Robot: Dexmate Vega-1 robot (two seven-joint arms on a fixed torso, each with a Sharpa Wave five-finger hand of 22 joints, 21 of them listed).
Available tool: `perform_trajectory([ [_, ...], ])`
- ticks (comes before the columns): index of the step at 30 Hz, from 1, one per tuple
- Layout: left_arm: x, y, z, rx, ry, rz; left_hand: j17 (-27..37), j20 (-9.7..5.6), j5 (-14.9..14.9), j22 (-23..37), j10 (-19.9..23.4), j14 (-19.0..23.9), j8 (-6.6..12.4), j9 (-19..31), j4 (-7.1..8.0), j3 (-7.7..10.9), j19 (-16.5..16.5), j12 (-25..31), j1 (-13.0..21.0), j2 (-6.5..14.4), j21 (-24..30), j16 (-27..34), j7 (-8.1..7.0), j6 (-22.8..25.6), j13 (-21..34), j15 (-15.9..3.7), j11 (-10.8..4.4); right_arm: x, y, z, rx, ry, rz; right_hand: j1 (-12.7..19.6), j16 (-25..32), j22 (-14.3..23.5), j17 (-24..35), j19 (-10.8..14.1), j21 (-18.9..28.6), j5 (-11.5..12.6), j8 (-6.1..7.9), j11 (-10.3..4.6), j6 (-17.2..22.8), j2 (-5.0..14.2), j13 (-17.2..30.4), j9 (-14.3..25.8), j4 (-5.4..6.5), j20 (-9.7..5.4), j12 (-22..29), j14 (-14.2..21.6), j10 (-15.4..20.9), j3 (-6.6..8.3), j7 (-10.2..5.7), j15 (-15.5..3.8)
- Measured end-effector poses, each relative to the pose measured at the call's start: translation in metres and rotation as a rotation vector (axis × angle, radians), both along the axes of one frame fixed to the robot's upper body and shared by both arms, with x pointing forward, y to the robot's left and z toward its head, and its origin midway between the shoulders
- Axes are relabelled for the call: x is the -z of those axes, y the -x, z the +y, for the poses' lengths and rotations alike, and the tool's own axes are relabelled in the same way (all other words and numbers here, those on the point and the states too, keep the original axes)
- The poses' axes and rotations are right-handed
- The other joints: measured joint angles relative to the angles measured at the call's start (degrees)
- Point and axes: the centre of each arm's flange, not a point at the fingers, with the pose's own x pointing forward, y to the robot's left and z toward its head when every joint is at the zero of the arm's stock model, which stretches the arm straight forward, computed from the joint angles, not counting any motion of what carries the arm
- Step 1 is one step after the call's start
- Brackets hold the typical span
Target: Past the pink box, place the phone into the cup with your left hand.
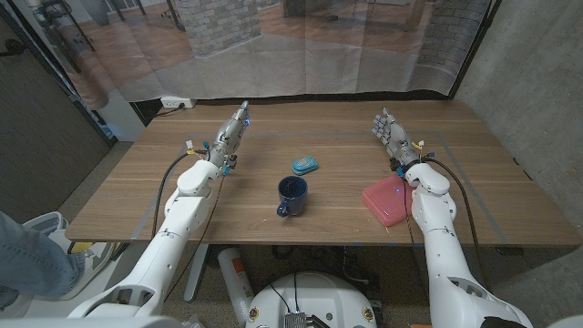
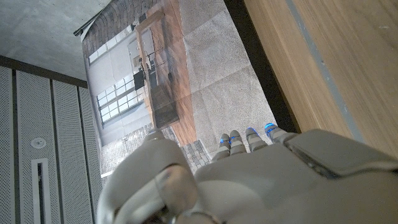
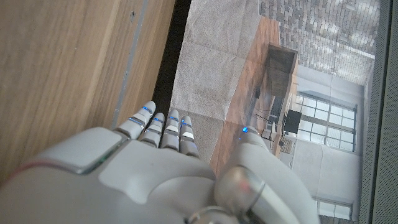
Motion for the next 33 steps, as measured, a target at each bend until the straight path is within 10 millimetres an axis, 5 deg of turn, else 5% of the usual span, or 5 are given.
perform_trajectory([
  [33, -0.006, 0.023, -0.018, -0.018, -0.037, -0.182, 0.01, -0.08, 0.0, 0.0, 3.7, 3.27, 0.88, 0.0, -1.91, -0.03, 1.18, 0.43, 3.24, -0.68, 0.0, 0.39, -1.11, 4.37, -0.01, -0.96, -1.21, 0.0, 0.002, -0.004, 0.007, 0.007, -0.004, 0.0, 0.0, -0.01, -0.01, 0.0, 0.0, 0.0, 0.0, 0.0, 0.0, 0.0, -0.01, 0.0, -0.19, 0.0, 0.0, 0.0, -0.01, -0.2, 0.0, 0.0],
])
